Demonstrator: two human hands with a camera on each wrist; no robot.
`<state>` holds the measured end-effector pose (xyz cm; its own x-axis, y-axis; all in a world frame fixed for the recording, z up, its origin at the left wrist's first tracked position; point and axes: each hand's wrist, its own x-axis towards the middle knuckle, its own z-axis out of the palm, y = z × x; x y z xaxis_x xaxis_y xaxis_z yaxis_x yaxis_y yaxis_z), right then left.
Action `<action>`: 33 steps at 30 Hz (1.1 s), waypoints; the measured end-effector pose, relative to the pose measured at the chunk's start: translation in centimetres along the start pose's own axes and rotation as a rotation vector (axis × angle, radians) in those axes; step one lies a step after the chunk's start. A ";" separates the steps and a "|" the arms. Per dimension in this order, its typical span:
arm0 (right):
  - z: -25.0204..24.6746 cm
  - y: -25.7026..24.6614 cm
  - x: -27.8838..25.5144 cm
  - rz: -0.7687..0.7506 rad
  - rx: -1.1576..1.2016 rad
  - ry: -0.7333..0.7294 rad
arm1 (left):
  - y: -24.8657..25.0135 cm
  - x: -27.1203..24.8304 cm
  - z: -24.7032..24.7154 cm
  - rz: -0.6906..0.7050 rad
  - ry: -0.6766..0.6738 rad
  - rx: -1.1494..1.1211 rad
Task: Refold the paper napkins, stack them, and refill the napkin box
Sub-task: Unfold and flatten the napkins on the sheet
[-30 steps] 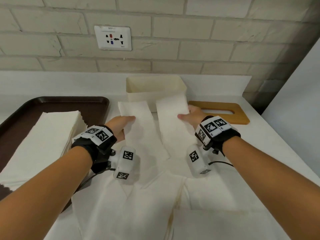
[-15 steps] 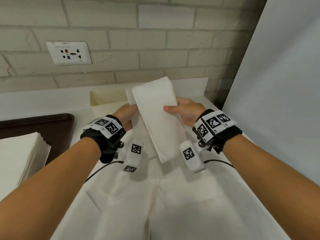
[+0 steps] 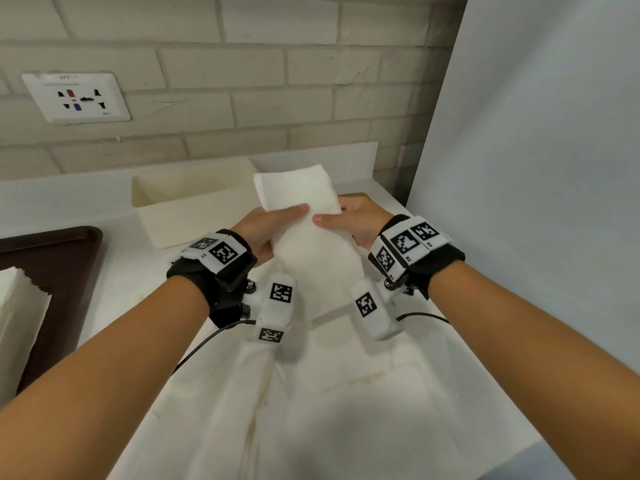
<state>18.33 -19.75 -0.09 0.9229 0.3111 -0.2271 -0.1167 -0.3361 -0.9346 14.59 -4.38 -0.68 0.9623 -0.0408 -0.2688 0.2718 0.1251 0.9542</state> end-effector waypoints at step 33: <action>-3.1 8.8 1.5 0.271 -1.013 -0.168 | -1.6 -2.4 -2.8 0.020 0.401 0.135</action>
<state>19.83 -25.01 -7.83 0.8402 0.2079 -0.5009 0.1212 -0.9722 -0.2001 11.86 -1.69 -1.92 0.9003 0.3530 -0.2546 0.2757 -0.0099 0.9612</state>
